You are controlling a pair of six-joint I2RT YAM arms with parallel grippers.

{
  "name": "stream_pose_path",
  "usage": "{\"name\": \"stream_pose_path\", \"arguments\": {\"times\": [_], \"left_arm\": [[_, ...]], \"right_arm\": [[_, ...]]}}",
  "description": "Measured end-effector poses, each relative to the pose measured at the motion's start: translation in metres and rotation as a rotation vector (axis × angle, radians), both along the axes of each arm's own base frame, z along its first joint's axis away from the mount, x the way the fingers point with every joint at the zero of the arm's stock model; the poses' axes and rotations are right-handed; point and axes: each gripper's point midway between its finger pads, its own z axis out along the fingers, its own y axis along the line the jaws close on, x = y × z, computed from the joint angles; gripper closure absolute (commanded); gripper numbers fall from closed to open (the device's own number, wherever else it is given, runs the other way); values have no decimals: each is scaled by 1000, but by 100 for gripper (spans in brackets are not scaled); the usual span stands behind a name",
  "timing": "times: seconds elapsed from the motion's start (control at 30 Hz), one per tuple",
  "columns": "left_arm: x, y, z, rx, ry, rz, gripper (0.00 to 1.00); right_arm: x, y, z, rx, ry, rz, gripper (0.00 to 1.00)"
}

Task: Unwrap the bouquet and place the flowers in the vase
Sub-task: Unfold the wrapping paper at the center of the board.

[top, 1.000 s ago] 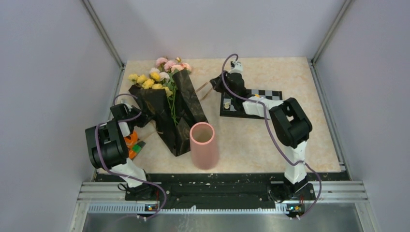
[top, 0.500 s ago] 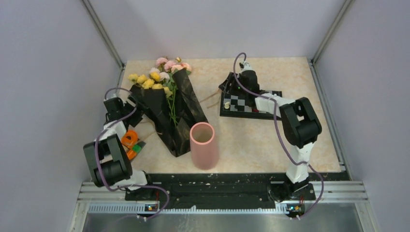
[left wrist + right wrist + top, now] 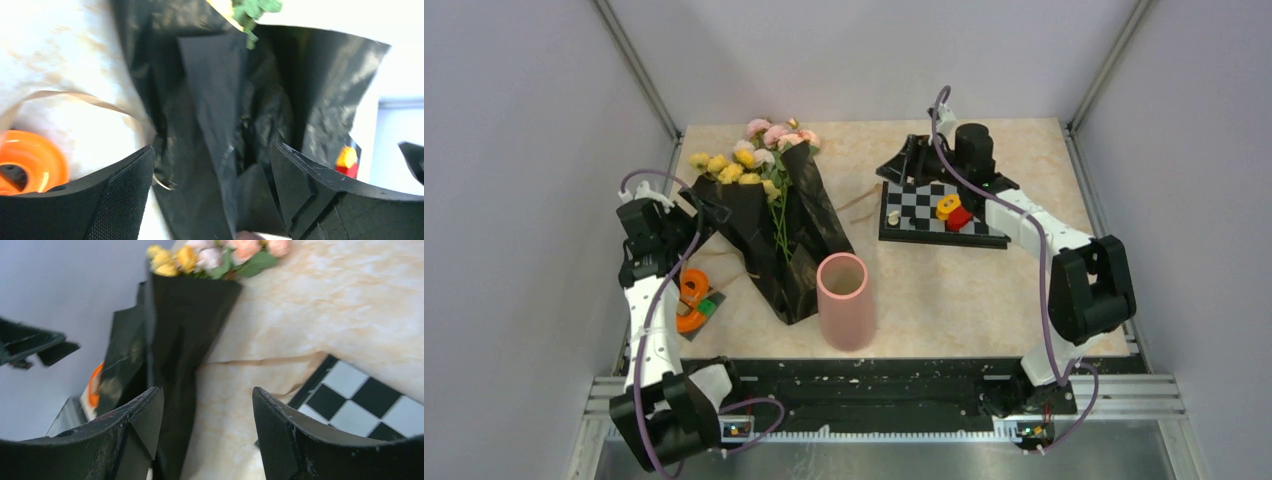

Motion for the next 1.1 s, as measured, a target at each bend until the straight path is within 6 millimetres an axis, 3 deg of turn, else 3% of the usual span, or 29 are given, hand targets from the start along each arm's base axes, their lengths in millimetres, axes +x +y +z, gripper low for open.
{"name": "stream_pose_path", "arguments": {"times": [0.1,0.17,0.3,0.4,0.5,0.7,0.73,1.1], "left_arm": [[-7,-28,11,-43,-39,-96,11],[-12,-45,9,-83,-42,-150,11],[-22,-70,-16,-200,18,-222,12],[-28,-75,-38,-258,86,-222,12],[-32,-79,-47,-291,110,-220,16],[-22,-87,-47,-354,84,-249,36],[-21,-88,-47,-359,84,-253,44],[-13,-86,-62,-374,118,-245,98]], "right_arm": [[-21,9,6,39,2,105,33],[-35,13,-1,60,30,162,33],[-61,20,-27,83,126,234,33],[-78,26,-42,84,181,271,32],[-97,41,-48,82,207,321,32],[-130,78,-46,93,204,432,32],[-132,82,-47,97,211,443,32],[-118,98,-63,107,264,424,32]]}}
